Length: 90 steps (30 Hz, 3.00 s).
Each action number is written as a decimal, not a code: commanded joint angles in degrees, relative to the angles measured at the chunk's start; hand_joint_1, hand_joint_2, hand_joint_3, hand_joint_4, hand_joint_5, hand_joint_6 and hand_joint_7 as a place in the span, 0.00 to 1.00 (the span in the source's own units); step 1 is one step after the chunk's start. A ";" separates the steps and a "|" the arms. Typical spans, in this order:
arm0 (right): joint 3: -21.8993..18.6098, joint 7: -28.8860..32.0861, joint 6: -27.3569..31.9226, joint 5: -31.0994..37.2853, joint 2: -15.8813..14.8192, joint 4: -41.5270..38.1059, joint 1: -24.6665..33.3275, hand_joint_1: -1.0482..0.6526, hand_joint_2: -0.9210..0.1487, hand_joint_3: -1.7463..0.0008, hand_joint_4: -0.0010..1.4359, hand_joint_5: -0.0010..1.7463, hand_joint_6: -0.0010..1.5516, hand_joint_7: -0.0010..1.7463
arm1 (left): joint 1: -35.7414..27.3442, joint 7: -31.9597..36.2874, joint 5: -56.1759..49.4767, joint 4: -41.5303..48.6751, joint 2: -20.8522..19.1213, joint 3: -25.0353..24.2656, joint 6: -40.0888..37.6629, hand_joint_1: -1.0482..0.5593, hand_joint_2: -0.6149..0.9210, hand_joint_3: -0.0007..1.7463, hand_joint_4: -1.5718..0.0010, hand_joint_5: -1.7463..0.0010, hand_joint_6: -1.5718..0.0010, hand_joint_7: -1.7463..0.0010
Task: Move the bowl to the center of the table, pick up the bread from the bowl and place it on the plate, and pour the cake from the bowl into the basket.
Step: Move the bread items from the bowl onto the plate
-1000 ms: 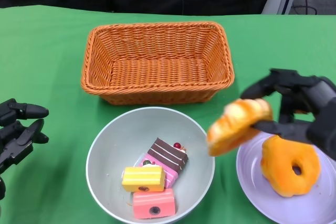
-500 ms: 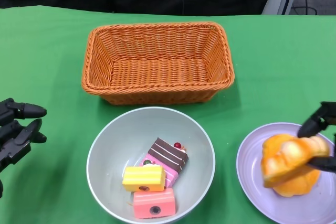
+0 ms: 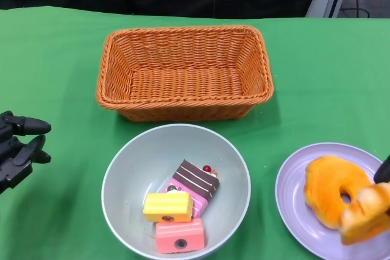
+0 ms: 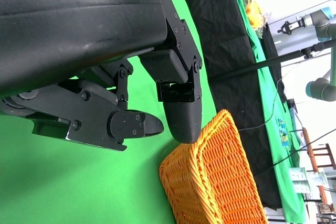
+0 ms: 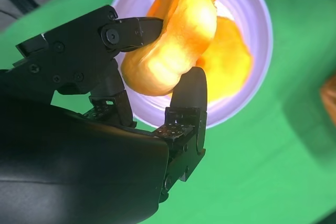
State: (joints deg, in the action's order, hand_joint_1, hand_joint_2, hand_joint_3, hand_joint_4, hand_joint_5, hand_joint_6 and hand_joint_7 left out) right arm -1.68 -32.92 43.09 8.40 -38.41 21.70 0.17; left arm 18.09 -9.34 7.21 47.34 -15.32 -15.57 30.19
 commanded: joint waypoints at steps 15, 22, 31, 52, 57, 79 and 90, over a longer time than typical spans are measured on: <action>6.64 5.36 -4.51 3.96 -0.58 -8.90 -1.47 0.53 0.00 0.85 0.46 1.00 0.30 0.97 | -0.52 -0.09 0.22 -1.70 -0.96 -0.12 -0.57 0.62 1.00 0.21 0.47 0.29 0.43 0.51; 9.14 9.77 -9.50 7.10 0.77 -10.96 -0.92 0.51 0.00 0.82 0.47 1.00 0.36 0.83 | -0.91 -0.07 0.21 -2.67 -0.91 -0.09 -1.06 0.63 1.00 0.22 0.48 0.29 0.44 0.51; 13.31 15.55 -12.02 13.81 3.59 -13.15 -1.21 0.48 0.00 0.87 0.48 0.70 0.51 0.38 | -1.43 0.08 -0.21 -3.11 -0.98 0.16 -0.89 0.62 1.00 0.21 0.48 0.29 0.44 0.51; 13.31 25.74 -19.43 24.28 9.58 -9.58 4.57 0.35 0.00 0.96 0.36 0.02 0.25 0.00 | -1.48 -0.55 0.08 -2.92 -0.96 0.28 -0.41 0.62 1.00 0.21 0.48 0.29 0.43 0.52; 12.24 28.18 -22.43 23.89 11.20 -9.26 5.82 0.37 0.00 0.98 0.30 0.00 0.21 0.00 | -1.40 -0.89 0.25 -2.59 -1.04 0.19 -0.39 0.62 1.00 0.21 0.48 0.29 0.44 0.52; 7.32 28.78 -30.90 18.82 14.30 -10.77 6.92 0.07 0.00 0.60 0.02 0.00 0.02 0.00 | -0.92 -1.42 0.03 -1.35 -1.15 0.25 -0.02 0.62 1.00 0.21 0.48 0.28 0.43 0.52; -1.85 28.41 -39.13 1.40 22.12 -11.12 6.44 0.11 0.00 0.61 0.11 0.04 0.08 0.02 | -0.65 -2.23 0.47 -0.88 -1.34 -0.11 -0.16 0.62 1.00 0.21 0.48 0.28 0.44 0.52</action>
State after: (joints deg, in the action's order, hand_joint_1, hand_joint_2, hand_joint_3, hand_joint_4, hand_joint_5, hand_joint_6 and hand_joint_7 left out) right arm -1.84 -5.32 6.09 11.42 -16.84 10.73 6.88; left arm 17.32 -11.35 7.34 46.09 -15.36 -15.28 29.50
